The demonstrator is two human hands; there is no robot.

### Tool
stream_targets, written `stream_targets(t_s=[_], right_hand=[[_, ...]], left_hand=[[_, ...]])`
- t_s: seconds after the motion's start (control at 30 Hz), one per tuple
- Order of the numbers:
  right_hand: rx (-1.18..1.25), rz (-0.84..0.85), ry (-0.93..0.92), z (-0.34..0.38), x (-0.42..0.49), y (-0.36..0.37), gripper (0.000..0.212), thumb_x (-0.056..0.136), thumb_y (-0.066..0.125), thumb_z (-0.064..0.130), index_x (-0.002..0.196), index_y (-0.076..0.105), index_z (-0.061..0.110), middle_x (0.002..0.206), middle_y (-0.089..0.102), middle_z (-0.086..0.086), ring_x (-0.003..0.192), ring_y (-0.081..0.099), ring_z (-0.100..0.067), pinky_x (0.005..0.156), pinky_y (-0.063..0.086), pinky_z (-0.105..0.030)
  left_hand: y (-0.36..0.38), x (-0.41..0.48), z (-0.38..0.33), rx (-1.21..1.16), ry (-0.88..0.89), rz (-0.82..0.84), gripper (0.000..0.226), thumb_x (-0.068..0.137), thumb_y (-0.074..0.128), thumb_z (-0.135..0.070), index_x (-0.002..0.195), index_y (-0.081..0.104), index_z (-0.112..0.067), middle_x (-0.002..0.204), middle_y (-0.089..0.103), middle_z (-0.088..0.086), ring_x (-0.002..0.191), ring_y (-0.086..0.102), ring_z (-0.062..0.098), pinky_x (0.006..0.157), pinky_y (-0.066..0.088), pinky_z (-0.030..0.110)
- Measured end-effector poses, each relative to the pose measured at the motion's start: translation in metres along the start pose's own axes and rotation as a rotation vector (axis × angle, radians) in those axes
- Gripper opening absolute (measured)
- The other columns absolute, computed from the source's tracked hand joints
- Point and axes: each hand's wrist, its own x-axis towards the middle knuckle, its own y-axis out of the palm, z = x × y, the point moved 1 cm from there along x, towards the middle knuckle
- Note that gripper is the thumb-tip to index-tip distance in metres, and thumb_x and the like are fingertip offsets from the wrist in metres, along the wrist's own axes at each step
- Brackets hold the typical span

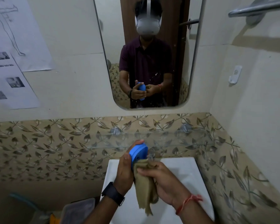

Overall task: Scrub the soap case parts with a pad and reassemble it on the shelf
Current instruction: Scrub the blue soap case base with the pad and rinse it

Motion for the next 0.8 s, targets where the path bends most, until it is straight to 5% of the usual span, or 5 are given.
stream_targets(t_s=[0.2, 0.37, 0.5, 0.63, 0.8], right_hand=[[0.179, 0.035, -0.158, 0.009, 0.002, 0.015, 0.028, 0.082, 0.074, 0.009, 0.11, 0.074, 0.005, 0.116, 0.073, -0.018, 0.111, 0.069, -0.029, 0.088, 0.058, -0.032], [-0.726, 0.113, -0.38, 0.005, 0.001, -0.001, 0.014, 0.09, 0.068, 0.007, 0.082, 0.077, 0.015, 0.09, 0.068, -0.01, 0.091, 0.068, -0.019, 0.085, 0.055, -0.035], [-1.211, 0.127, -0.421, -0.004, 0.004, -0.016, 0.022, 0.092, 0.059, 0.018, 0.108, 0.073, 0.013, 0.09, 0.053, 0.019, 0.085, 0.058, 0.005, 0.073, 0.044, -0.012], [-1.75, -0.015, -0.636, -0.002, 0.011, -0.022, 0.02, 0.097, 0.055, 0.022, 0.114, 0.065, 0.018, 0.09, 0.047, 0.004, 0.082, 0.051, -0.015, 0.066, 0.036, -0.022], [-1.809, -0.237, -0.876, 0.022, 0.021, -0.018, 0.04, 0.074, 0.077, 0.004, 0.112, 0.069, 0.014, 0.088, 0.06, -0.005, 0.078, 0.059, -0.021, 0.057, 0.053, -0.03]], left_hand=[[-0.001, 0.001, -0.002, -0.202, 0.007, 0.092, 0.081, 0.079, 0.066, -0.073, 0.136, 0.06, -0.016, 0.121, 0.058, 0.026, 0.108, 0.056, 0.04, 0.102, 0.041, 0.058], [-0.011, 0.006, -0.008, -0.113, 0.009, 0.073, 0.076, 0.077, 0.06, -0.081, 0.135, 0.064, -0.032, 0.129, 0.064, 0.018, 0.11, 0.065, 0.033, 0.093, 0.054, 0.046], [-0.014, 0.005, -0.01, 0.059, 0.035, 0.009, 0.073, 0.081, 0.043, -0.086, 0.136, 0.061, -0.042, 0.141, 0.064, 0.002, 0.124, 0.065, 0.026, 0.096, 0.057, 0.04], [-0.014, 0.008, 0.001, 0.079, -0.009, -0.056, 0.054, 0.098, 0.03, -0.069, 0.128, 0.067, -0.044, 0.127, 0.072, -0.008, 0.114, 0.071, 0.017, 0.089, 0.06, 0.029], [-0.019, 0.011, 0.009, 0.051, -0.174, -0.034, 0.054, 0.099, 0.028, -0.064, 0.125, 0.069, -0.039, 0.119, 0.076, 0.005, 0.104, 0.074, 0.026, 0.089, 0.058, 0.04]])
